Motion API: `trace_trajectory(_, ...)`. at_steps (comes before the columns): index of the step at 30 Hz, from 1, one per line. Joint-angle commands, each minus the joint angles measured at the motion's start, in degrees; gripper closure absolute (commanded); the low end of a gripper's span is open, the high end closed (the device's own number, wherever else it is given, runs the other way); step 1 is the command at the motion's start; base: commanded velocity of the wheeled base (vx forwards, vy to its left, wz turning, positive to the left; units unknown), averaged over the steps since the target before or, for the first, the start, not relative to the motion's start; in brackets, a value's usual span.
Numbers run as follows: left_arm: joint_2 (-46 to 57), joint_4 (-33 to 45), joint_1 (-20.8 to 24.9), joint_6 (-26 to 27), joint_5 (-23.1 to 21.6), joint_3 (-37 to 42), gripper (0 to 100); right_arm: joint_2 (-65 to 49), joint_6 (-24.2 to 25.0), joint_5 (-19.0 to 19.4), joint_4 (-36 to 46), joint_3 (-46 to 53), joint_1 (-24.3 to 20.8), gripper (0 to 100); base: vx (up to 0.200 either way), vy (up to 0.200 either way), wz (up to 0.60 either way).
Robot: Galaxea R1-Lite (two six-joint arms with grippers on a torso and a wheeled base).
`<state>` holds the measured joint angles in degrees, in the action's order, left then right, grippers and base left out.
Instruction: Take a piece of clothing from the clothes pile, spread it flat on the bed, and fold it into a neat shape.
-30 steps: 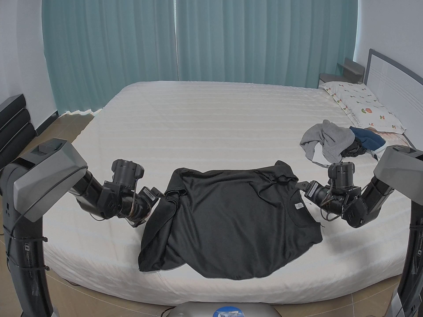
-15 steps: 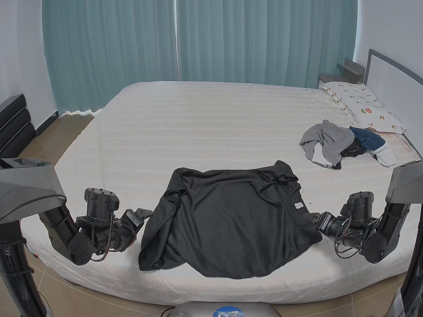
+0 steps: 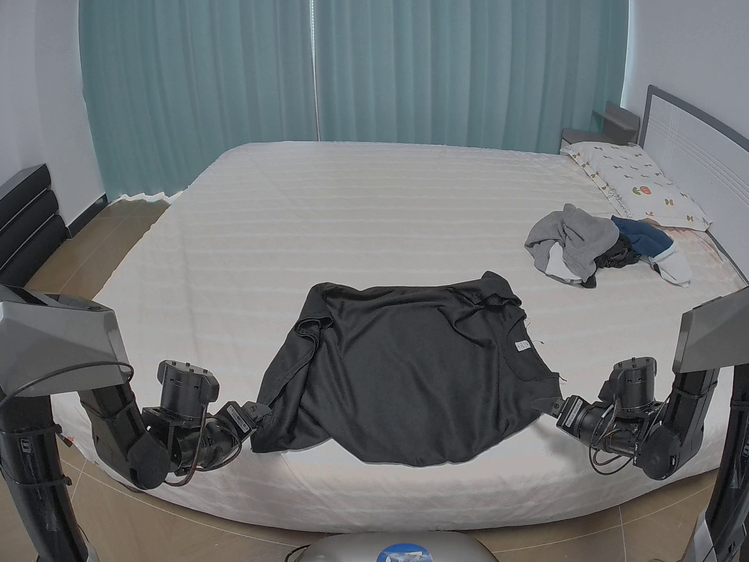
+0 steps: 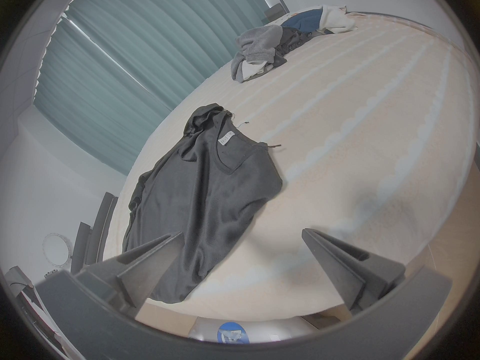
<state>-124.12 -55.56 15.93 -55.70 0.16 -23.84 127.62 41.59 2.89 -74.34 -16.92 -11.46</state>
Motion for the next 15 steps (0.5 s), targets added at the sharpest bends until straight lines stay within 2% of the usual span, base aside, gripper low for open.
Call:
trace_trajectory(1, -4.02, -1.92, 1.73, 0.33, 2.21, -0.41, 0, 0.43, -0.02, 0.01, -0.02, -0.04, -0.14, 0, 0.000, 0.000, 0.00)
trace_trajectory(7, -7.54, -9.12, 2.70, 0.59, 5.11, -1.29, 0, -0.18, -0.02, -0.08, -0.02, -0.04, -0.23, 0, 0.000, 0.000, 0.00)
trace_trajectory(13, -7.71, -9.47, 2.96, 0.68, 5.11, -0.94, 0, 0.08, -0.02, -0.08, -0.02, -0.31, -0.41, 0, 0.000, 0.000, 0.00)
trace_trajectory(14, -7.71, -9.47, 2.96, 0.68, 5.11, -0.94, 100, 0.08, -0.02, -0.08, -0.02, -0.31, -0.41, 0, 0.000, 0.000, 0.00)
trace_trajectory(15, -7.71, -9.56, 3.40, 0.68, 5.11, -1.03, 100, 0.08, -0.02, -0.08, -0.11, -0.39, -0.41, 0, 0.000, 0.000, 0.00)
